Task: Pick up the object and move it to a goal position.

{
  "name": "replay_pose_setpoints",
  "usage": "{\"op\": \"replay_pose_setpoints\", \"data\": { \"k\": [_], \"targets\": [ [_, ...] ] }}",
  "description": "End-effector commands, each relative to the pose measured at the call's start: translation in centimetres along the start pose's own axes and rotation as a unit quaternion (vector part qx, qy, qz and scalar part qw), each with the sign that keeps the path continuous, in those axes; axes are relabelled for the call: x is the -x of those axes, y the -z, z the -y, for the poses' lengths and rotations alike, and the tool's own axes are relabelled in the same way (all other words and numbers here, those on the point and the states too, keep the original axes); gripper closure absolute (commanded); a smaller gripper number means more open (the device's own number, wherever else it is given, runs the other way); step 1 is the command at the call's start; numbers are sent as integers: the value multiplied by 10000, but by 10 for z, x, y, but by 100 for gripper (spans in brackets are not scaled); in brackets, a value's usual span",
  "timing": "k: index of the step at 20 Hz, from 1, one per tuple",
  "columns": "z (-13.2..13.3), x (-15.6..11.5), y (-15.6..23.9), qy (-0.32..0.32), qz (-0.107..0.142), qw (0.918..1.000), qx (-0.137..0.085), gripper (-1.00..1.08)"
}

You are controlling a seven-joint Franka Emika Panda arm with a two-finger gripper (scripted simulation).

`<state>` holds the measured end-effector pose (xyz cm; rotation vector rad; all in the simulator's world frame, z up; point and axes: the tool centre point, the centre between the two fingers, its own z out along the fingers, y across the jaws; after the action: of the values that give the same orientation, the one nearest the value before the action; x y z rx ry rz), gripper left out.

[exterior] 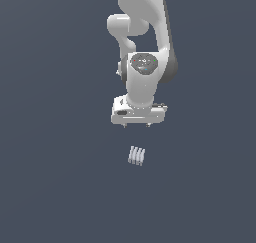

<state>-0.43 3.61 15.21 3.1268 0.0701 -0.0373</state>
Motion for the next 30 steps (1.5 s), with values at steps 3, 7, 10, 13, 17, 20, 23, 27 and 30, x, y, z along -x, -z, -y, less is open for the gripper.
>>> {"op": "replay_pose_setpoints", "data": {
  "k": [3, 7, 10, 13, 17, 20, 23, 27, 30],
  "targets": [
    [0, -16, -8, -250, -16, 9997, -20, -92],
    [0, -35, -20, -569, -39, 9984, -42, -92],
    [0, -52, -30, -844, -58, 9964, -58, -92],
    [0, -65, -40, -1074, -75, 9942, -68, -92],
    [0, -78, -50, -1303, -93, 9914, -77, -92],
    [0, -84, -56, -1419, -102, 9898, -81, -92],
    [0, -87, -59, -1488, -108, 9888, -83, -92],
    [0, -88, -60, -1494, -105, 9887, -83, -92],
    [1, -88, -64, -1494, -105, 9887, -83, -92]
  ]
}}
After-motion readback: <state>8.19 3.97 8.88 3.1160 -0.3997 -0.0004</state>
